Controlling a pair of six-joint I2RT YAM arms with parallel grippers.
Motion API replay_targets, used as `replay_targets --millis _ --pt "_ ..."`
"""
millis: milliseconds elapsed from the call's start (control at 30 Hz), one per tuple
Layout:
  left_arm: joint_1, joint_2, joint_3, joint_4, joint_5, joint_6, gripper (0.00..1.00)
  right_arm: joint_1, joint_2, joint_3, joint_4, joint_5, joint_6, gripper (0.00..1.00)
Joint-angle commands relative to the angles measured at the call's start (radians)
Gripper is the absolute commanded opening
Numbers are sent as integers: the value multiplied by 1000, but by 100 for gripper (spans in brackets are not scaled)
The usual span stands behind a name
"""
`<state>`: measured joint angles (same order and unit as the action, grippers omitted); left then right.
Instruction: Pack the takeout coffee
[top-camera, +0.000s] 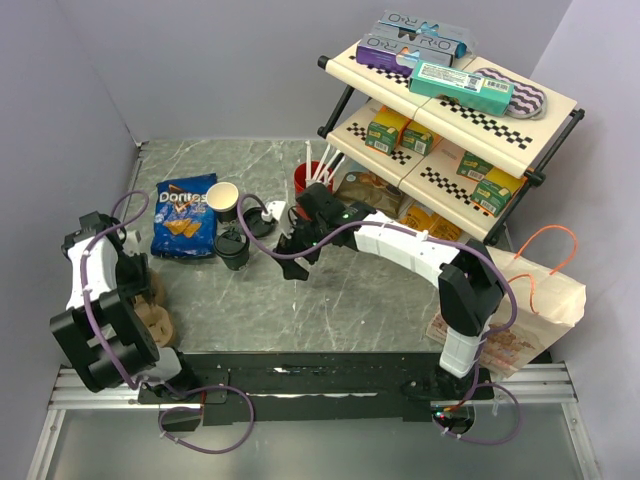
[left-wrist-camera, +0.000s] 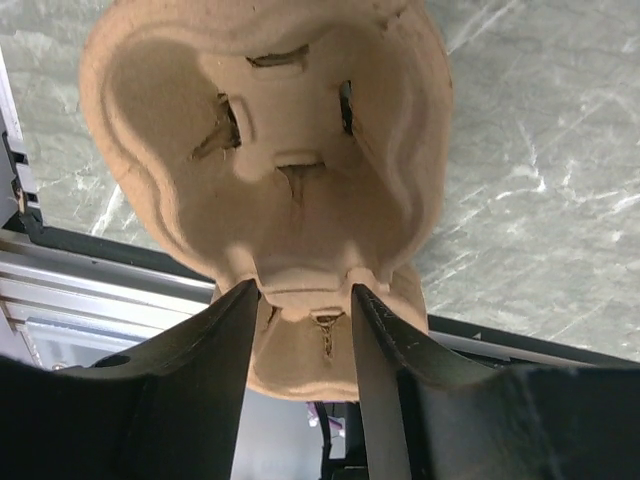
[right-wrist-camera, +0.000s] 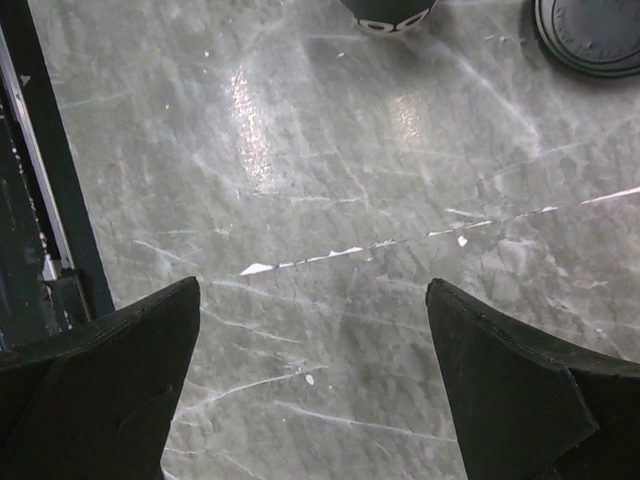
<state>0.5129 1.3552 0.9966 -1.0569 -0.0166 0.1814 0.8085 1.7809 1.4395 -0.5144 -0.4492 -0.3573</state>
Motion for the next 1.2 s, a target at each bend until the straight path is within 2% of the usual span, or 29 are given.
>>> replay_targets --millis 0,233,433,533,667,833,1167 --pt "6 18 -10 34 0 -3 49 -14 -40 -10 -24 9 -14 100" --pt "9 48 -18 40 1 -8 48 -23 -38 -11 -15 6 -8 100" --pt "12 68 -15 26 0 0 41 -25 -52 -31 -7 6 -9 100" --pt "10 68 5 8 -2 1 32 -28 -63 -45 -3 9 -12 100" --pt "10 73 79 -49 9 1 13 -32 -77 -54 -6 10 -17 100" --pt "12 85 227 -138 70 -11 1 -42 -109 -54 -19 14 -29 100" --pt "10 85 364 -221 49 13 1 -54 -187 -113 -18 9 -28 100"
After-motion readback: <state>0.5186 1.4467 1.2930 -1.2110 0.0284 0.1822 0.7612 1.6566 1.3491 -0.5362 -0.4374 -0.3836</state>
